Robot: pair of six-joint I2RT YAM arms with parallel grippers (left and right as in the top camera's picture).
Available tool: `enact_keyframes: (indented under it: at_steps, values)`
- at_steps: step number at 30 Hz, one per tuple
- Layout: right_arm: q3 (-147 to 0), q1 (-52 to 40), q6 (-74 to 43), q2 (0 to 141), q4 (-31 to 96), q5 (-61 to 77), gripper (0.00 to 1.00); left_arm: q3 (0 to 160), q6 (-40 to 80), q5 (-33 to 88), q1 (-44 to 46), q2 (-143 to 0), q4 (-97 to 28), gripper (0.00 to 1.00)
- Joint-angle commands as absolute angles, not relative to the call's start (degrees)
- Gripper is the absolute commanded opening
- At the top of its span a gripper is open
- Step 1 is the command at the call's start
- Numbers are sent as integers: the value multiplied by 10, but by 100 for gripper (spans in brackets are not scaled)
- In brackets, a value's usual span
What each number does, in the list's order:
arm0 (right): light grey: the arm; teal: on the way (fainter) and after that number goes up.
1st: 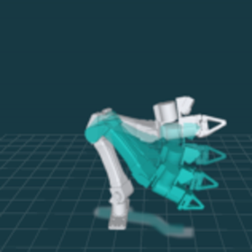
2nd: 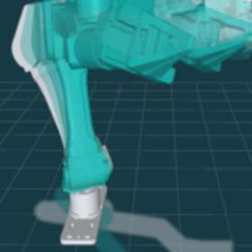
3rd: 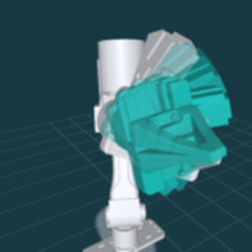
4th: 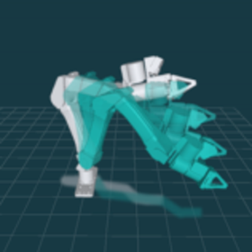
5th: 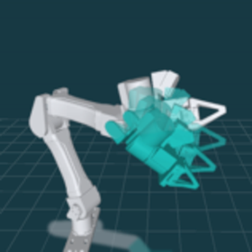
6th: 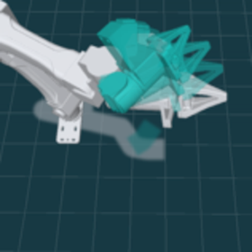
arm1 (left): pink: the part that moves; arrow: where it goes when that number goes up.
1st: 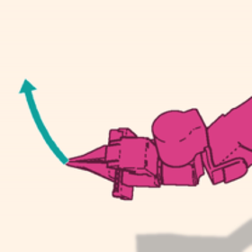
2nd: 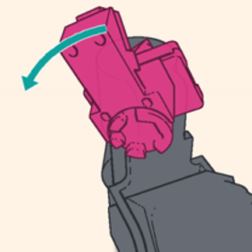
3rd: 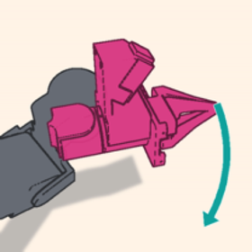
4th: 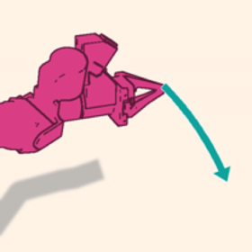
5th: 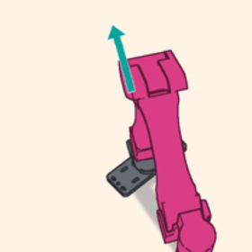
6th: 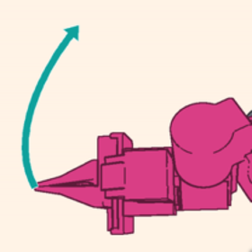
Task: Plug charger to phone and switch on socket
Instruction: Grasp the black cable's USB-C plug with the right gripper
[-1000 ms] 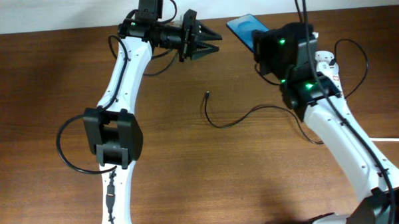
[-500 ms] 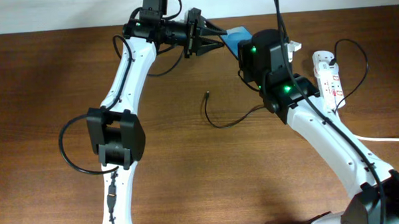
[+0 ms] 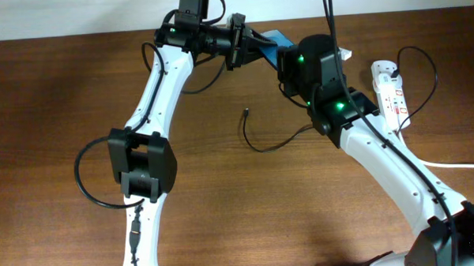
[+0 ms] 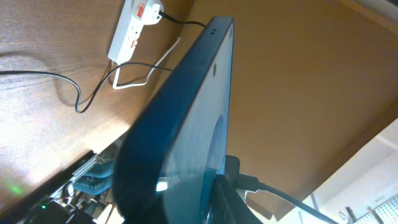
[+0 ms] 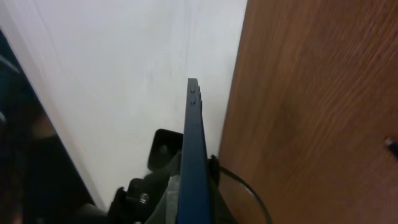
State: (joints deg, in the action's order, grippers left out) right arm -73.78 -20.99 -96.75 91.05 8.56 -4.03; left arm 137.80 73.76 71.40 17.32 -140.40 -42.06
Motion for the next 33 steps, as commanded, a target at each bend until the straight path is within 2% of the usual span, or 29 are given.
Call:
enact_keyframes:
  at_steps: [1,5,7,8,10,14,15,18,22,26,28,29,31,33]
  values:
    - [-743,-242,-925,919,61,-34,4,1384,772,656,182,-1401,-419,10]
    - [-743,-267,-940,951,32,-34,4,1384,772,644,182,-1401,-407,9]
    - [-743,-267,-940,952,29,-35,4,1384,772,632,183,-1401,-407,0]
    - [-743,-267,-940,952,27,-34,4,1384,772,630,183,-1401,-407,0]
    - [-743,-267,-940,952,25,-35,13,1384,772,618,183,-1401,-407,0]
    - [-743,-267,-939,952,26,-35,23,1384,772,601,183,-1401,-407,0]
    - [-743,-267,-939,952,26,-35,33,1384,772,600,183,-1401,-407,0]
    - [-743,-267,-935,952,28,-34,52,1384,771,586,179,-1401,-407,0]
    - [-743,-266,-934,952,41,-35,53,1384,738,581,158,-1401,-407,0]
    - [-743,-266,-861,945,43,-32,53,1384,619,590,110,-1401,-408,0]
    - [-743,-265,-741,928,43,-10,53,1384,498,635,68,-1401,-408,0]
    - [-743,-261,-610,912,43,37,53,1384,463,666,37,-1401,-408,0]
    - [-743,-251,-428,898,66,143,56,1384,407,713,2,-1401,-408,0]
    - [-743,-242,-390,898,149,167,56,1384,277,812,-32,-1401,-410,0]
